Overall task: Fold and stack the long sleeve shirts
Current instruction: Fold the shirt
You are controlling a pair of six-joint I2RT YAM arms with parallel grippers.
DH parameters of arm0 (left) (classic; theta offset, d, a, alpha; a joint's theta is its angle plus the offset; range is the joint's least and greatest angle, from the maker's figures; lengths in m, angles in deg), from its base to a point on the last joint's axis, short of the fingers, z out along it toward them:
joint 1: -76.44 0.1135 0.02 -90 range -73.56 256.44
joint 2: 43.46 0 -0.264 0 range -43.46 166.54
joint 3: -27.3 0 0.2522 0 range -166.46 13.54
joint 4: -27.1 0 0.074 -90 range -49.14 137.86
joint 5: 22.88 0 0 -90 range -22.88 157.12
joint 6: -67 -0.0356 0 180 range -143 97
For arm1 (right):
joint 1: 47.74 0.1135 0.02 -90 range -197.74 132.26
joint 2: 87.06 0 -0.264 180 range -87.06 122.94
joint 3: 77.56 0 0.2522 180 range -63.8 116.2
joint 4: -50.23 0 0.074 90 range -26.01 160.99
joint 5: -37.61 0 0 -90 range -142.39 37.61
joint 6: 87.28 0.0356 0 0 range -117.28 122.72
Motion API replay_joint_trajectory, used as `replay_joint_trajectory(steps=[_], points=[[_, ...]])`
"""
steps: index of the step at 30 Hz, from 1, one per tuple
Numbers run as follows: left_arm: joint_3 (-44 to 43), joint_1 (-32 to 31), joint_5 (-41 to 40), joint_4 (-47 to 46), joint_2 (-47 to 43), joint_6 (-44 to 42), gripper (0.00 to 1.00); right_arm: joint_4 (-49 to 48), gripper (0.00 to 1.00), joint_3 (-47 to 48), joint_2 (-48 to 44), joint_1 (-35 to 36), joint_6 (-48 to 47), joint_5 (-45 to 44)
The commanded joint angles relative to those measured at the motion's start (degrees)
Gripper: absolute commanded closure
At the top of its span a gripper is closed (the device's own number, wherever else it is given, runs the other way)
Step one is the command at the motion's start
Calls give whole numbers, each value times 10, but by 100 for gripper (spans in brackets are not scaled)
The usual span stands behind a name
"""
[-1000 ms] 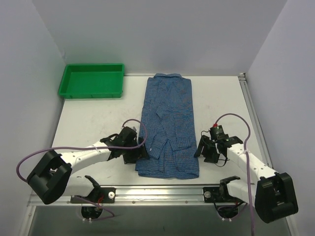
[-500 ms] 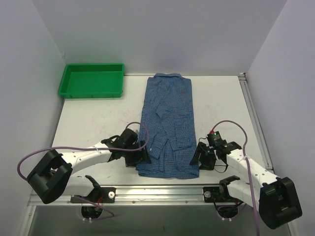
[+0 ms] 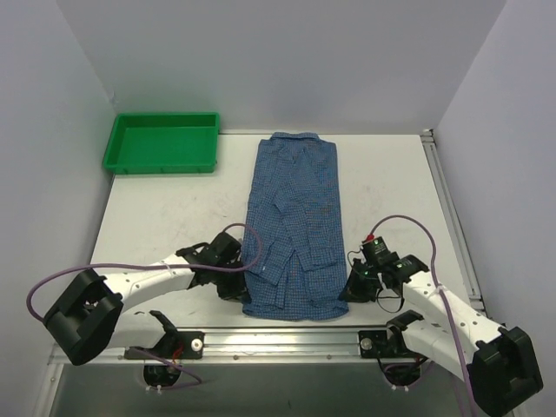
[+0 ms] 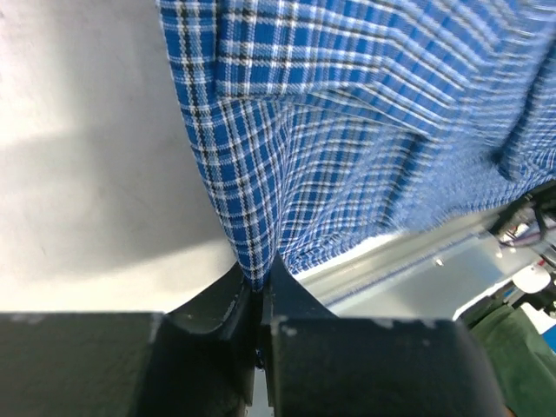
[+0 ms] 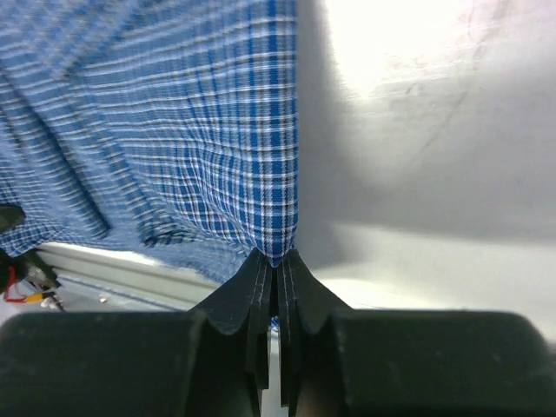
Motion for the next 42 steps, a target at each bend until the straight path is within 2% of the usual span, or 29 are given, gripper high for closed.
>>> replay_joint_trajectory(steps=[1,5,12,20,26,33,38,42], points=[[-50,-3,20,42,-38,-15,90,56,100,75,-16,0,-10,-19],[-124,20,34,66,-20,-41,87,69,100,152,4,-12,-28,-27],[-262,120,58,63,68,-77,84,65,100,281,91,-83,-87,-22],[-448,208,85,38,258,-74,82,21,100,417,275,-146,-119,0],[-563,238,93,30,384,-70,82,-1,100,518,416,-184,-130,28],[-613,254,85,0,470,-64,79,-2,96,625,544,-192,-145,46],[-602,261,90,-40,490,-55,75,-4,91,673,601,-191,-151,49],[-587,266,94,-80,484,-43,58,-7,82,690,624,-191,-156,58]])
